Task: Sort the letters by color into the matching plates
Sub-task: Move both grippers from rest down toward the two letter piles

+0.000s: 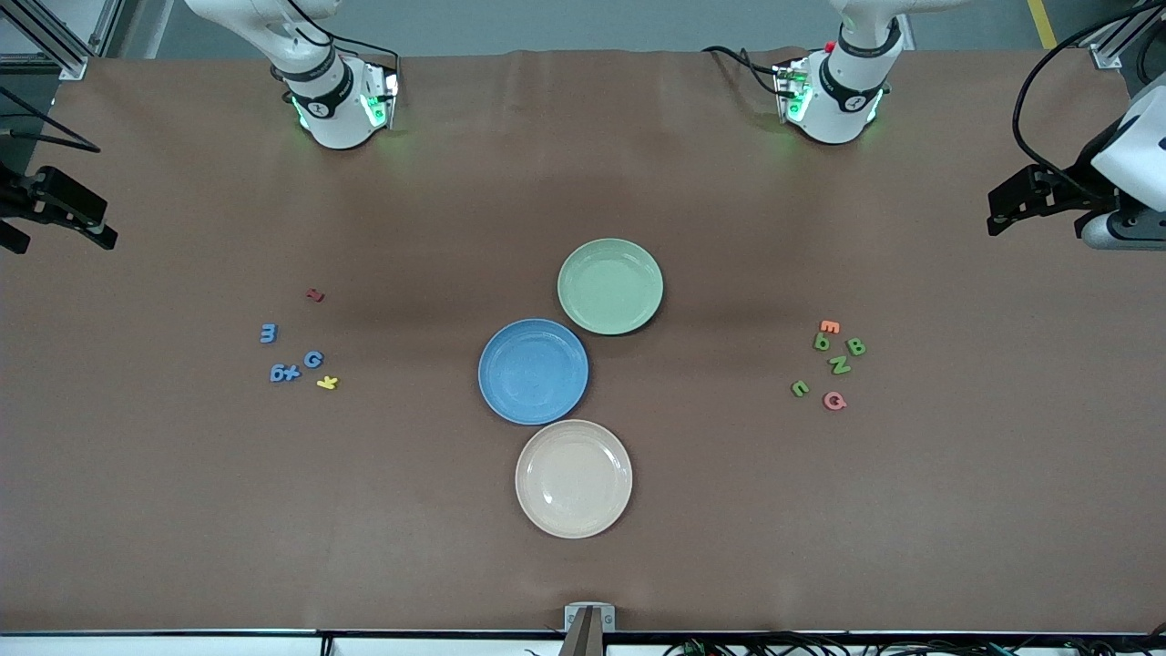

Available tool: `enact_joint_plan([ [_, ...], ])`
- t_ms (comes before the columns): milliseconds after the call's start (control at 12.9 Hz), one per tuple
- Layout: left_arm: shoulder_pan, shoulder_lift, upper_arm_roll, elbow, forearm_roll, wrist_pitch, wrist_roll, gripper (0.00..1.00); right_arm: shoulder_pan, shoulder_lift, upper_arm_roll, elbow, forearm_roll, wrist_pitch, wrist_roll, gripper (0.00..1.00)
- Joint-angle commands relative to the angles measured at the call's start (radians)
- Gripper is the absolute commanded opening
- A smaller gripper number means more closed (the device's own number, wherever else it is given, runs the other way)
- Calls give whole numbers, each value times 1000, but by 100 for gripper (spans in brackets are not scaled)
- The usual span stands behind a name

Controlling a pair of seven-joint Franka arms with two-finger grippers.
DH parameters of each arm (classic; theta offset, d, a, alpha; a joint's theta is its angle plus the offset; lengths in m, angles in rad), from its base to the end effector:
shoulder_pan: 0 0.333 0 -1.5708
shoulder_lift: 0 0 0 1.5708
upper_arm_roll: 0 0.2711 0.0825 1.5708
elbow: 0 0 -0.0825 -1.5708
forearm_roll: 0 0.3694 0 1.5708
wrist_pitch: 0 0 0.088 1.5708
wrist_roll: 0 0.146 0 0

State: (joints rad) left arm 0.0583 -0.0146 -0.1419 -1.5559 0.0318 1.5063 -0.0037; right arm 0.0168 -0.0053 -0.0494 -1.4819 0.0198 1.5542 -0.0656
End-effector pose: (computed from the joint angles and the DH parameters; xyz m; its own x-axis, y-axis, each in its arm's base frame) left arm 0.5267 -0.0397 0.5497 0.9964 -0.0776 -0.0350 -0.0788 -0.9963 -0.0340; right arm 0.5399 -0.0148 0.5827 0.9963 0.0334 0.0787 0.0347 -0.9993 -0.0149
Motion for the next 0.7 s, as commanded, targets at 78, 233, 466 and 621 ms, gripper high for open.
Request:
enact_joint_plan([
  [78,3,-7,-7,11,19,-24,10,100,-14,7,11,22,-9,-9,0,100],
  [233,-4,8,-7,13,19,-24,11,100,-14,7,11,22,-8,-11,-2,100],
  [466,-3,62,-10,19,13,-18,2,100,-17,8,9,22,-9,-9,9,100],
  [621,-21,77,-24,-27,17,33,-27,100,-17,25,9,20,-12,-12,7,100],
])
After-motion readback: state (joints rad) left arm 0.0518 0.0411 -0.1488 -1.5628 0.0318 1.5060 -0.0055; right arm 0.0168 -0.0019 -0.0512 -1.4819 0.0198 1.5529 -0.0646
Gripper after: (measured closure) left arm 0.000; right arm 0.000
